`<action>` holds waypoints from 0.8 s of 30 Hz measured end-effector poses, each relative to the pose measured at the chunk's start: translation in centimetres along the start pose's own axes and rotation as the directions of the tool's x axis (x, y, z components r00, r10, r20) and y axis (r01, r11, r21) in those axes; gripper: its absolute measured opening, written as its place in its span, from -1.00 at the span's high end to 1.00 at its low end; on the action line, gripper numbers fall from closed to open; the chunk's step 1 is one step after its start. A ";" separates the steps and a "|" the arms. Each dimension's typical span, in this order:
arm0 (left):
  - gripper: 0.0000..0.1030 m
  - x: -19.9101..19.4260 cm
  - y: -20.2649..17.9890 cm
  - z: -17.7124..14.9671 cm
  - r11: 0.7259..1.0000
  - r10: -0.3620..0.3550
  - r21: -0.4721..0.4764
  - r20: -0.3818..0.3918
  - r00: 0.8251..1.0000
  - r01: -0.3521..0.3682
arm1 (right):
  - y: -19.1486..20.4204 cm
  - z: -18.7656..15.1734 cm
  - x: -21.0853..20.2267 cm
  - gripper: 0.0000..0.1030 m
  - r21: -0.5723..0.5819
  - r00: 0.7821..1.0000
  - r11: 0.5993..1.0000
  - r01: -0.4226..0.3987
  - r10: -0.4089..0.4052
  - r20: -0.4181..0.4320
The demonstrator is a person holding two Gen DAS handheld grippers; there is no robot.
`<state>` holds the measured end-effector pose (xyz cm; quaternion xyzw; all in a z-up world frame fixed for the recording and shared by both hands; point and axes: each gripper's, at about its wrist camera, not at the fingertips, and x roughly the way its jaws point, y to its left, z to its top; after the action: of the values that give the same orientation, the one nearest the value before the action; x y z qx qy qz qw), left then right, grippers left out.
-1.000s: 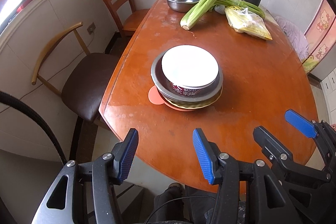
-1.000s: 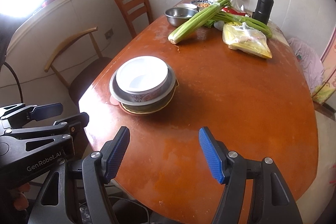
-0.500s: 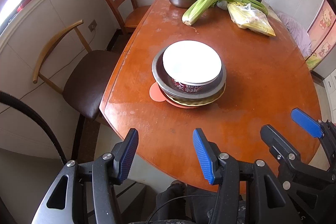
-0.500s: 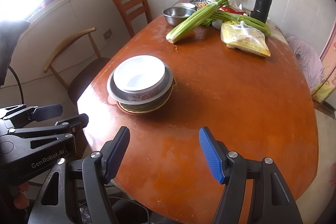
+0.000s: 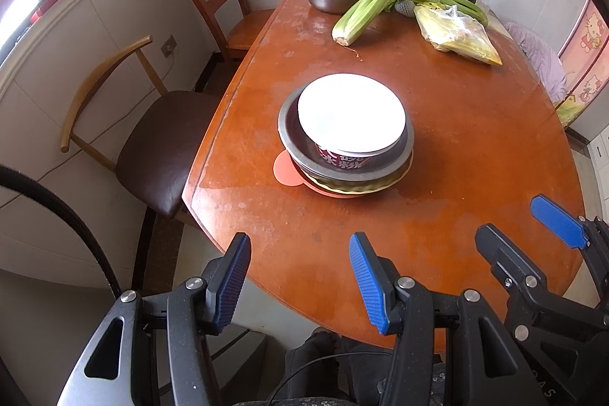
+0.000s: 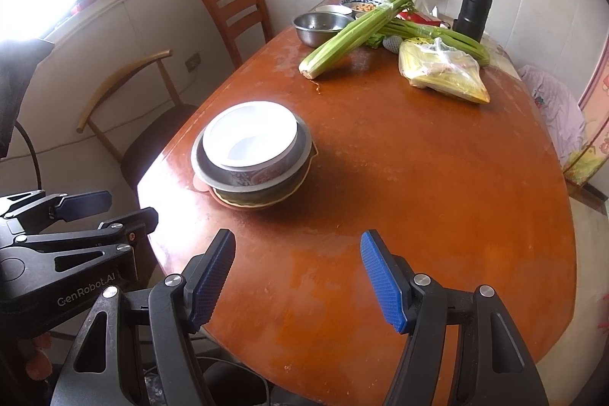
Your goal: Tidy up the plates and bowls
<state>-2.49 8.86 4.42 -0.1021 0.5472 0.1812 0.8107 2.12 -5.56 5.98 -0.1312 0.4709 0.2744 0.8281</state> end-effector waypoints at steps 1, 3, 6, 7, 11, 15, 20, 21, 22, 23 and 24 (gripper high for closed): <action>-0.04 0.0 0.1 0.0 1.000 0.000 -0.001 -0.001 1.000 0.000 | 0.0 0.0 0.0 -0.36 0.000 1.000 1.000 0.000 0.000 0.000; -0.04 0.0 0.0 0.1 1.000 -0.001 -0.003 -0.002 1.000 0.001 | 0.0 0.1 -0.1 -0.36 0.001 1.000 1.000 0.003 -0.003 0.003; -0.04 0.1 0.0 0.2 1.000 0.005 -0.004 0.001 1.000 -0.005 | 0.0 0.2 -0.1 -0.36 -0.002 1.000 1.000 0.006 -0.006 0.006; -0.04 0.1 0.0 0.2 1.000 0.006 -0.004 0.001 1.000 -0.006 | 0.1 0.2 -0.1 -0.36 -0.005 1.000 1.000 0.006 -0.006 0.006; -0.04 0.2 -0.1 0.2 1.000 0.005 0.000 -0.001 1.000 -0.005 | 0.2 0.3 -0.1 -0.36 -0.009 1.000 1.000 0.007 -0.007 0.008; -0.04 0.3 0.0 0.2 1.000 0.008 0.001 -0.006 1.000 -0.008 | 0.3 0.4 0.0 -0.36 -0.010 1.000 1.000 0.008 -0.008 0.007; -0.04 0.5 -0.2 0.3 1.000 0.003 0.009 -0.013 1.000 -0.003 | 0.3 0.4 0.0 -0.36 -0.010 1.000 1.000 0.008 -0.008 0.008; -0.04 0.5 -0.2 0.5 1.000 -0.009 0.007 -0.010 1.000 0.009 | 0.2 0.5 0.0 -0.36 -0.010 1.000 1.000 0.010 -0.010 0.010; -0.04 0.6 -0.1 0.6 1.000 -0.018 0.004 -0.004 1.000 0.018 | 0.1 0.6 0.1 -0.36 -0.011 1.000 1.000 0.011 -0.010 0.010; -0.04 0.6 -0.1 0.8 1.000 -0.025 0.001 0.005 1.000 0.025 | 0.0 0.6 0.2 -0.36 -0.010 1.000 1.000 0.011 -0.011 0.008; -0.04 0.5 0.1 1.2 1.000 -0.027 -0.009 0.020 0.999 0.027 | -0.2 0.7 0.3 -0.36 -0.009 1.000 1.000 0.012 -0.012 0.008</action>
<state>-1.35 9.51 4.41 -0.1112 0.5370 0.1738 0.8180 2.82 -5.25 6.03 -0.1364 0.4655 0.2722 0.8311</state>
